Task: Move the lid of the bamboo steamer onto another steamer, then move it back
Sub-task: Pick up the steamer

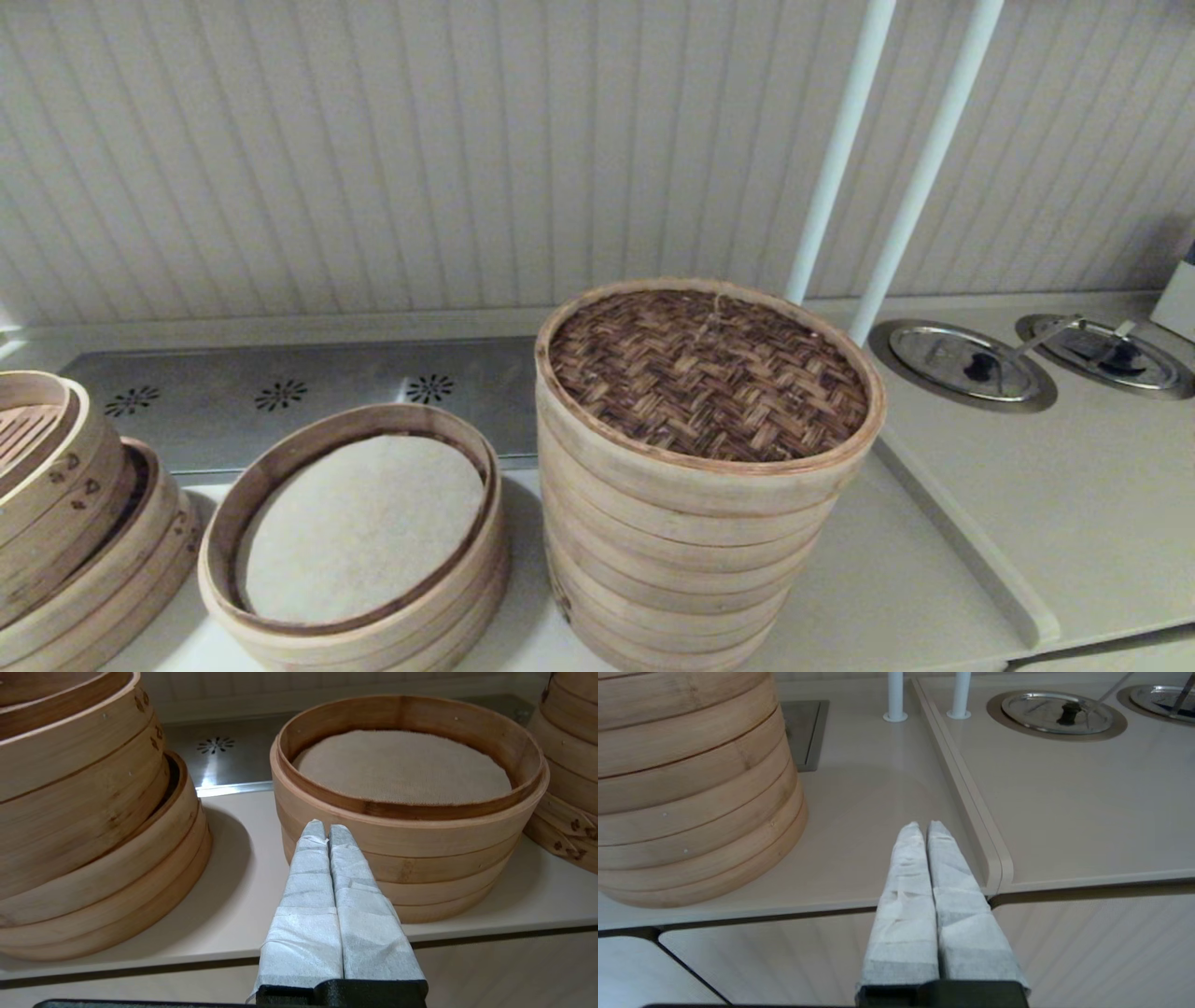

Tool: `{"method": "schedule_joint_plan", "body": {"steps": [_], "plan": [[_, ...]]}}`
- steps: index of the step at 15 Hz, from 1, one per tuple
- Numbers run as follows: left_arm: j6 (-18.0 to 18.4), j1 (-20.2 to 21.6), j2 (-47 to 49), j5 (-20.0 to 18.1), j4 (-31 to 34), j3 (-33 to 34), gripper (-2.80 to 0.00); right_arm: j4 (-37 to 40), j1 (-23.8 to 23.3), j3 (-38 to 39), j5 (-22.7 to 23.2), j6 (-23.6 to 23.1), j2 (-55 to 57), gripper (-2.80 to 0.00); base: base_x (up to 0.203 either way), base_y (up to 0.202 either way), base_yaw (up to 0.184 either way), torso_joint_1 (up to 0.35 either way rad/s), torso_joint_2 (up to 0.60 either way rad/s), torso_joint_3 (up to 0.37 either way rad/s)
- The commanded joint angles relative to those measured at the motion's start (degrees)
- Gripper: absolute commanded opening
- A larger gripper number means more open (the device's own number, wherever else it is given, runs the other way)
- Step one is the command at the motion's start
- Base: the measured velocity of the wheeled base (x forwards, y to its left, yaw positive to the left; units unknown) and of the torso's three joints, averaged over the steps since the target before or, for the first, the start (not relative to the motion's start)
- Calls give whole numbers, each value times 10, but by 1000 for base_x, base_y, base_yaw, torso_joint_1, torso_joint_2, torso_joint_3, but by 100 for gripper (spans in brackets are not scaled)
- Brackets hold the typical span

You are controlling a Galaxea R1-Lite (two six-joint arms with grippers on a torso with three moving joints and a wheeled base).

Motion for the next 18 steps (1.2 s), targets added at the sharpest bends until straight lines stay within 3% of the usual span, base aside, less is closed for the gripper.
{"method": "schedule_joint_plan", "body": {"steps": [1,7,10,18], "plan": [[0,0,-8,0,3,4,-280,0,0,1,-1,0,0,-280,0,0,0,0,0,0],[-5,-1,-4,0,4,5,-280,0,0,1,-1,0,0,-280,0,0,0,0,0,0],[-24,-1,-4,2,0,5,-280,0,0,1,0,0,0,-280,0,0,0,0,0,0],[-20,0,-3,2,14,-19,-280,0,0,1,0,0,0,-280,0,0,0,0,0,0]]}}
